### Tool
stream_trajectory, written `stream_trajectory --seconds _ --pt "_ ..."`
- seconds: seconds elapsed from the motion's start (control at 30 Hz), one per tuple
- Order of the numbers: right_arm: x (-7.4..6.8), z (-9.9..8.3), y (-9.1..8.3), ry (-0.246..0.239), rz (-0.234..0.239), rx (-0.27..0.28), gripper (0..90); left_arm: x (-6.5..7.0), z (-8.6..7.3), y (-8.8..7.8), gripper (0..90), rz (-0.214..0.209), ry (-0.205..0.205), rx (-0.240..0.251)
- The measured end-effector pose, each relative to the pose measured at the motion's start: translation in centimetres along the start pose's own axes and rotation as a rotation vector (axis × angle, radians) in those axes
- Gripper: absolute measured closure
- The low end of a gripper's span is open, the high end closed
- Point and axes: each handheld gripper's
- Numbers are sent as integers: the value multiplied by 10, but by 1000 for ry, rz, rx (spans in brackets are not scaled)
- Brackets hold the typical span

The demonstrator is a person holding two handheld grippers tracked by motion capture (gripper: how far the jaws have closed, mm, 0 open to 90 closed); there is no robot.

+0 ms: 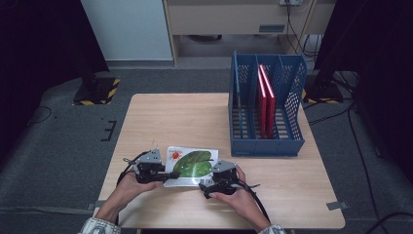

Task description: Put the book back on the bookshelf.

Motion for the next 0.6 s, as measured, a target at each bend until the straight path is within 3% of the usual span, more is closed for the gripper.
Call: stream_trajectory --seconds 0.2,0.37,0.47,0.6 --pt "-2 2 -1 -31 -12 11 116 1 -3 1 756 9 10 -11" --pt "-3 1 0 -30 -9 12 127 0 -6 4 779 27 22 -53" --pt "0 3 -3 -16 -2 38 137 2 -9 7 806 28 54 -74" --pt "3 4 -8 -14 3 63 175 0 -9 9 821 33 24 -62"
Point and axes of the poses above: each handheld gripper's, and its own axes: y roughly forward along the jaws, z roughly out of its top, x roughly to its right, and after that the axes turned 6 degrees about -y, right-handed
